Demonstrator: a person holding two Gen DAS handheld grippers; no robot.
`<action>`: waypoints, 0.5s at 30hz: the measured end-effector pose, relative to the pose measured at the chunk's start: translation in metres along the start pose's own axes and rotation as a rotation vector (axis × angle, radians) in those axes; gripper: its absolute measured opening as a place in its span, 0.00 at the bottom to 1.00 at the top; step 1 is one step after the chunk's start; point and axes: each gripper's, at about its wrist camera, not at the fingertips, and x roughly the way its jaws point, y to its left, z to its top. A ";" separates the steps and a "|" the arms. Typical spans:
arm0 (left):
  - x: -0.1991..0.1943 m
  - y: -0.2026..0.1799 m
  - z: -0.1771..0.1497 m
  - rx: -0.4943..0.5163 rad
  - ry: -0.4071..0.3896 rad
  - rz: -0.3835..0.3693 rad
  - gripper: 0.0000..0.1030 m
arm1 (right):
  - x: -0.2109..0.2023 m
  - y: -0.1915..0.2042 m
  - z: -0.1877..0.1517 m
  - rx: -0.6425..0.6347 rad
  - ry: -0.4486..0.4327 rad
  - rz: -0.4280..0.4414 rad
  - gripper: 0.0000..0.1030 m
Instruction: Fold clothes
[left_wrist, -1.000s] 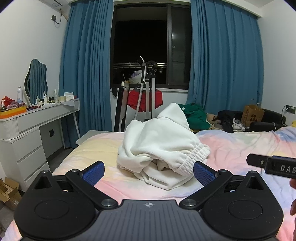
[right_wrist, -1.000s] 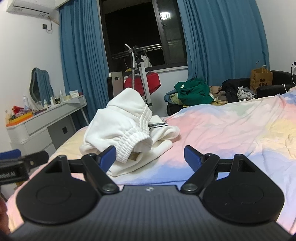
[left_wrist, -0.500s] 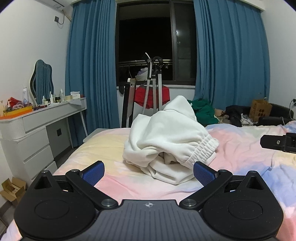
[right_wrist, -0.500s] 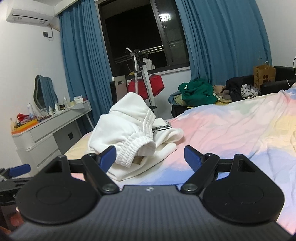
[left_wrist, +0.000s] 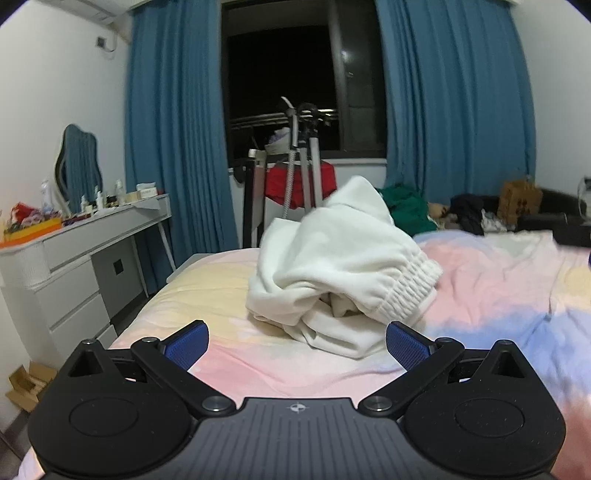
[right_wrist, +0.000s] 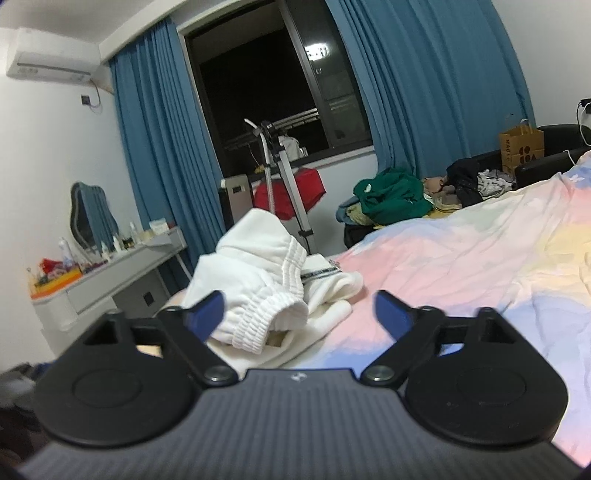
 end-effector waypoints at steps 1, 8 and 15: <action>0.003 -0.003 -0.001 0.009 0.003 -0.004 1.00 | -0.001 -0.001 0.001 0.007 -0.006 0.009 0.89; 0.032 -0.025 0.001 0.056 0.029 -0.010 1.00 | -0.002 -0.011 0.006 0.055 -0.002 0.014 0.89; 0.073 -0.054 0.003 0.169 0.040 -0.003 1.00 | 0.000 -0.014 0.004 0.059 0.033 -0.051 0.89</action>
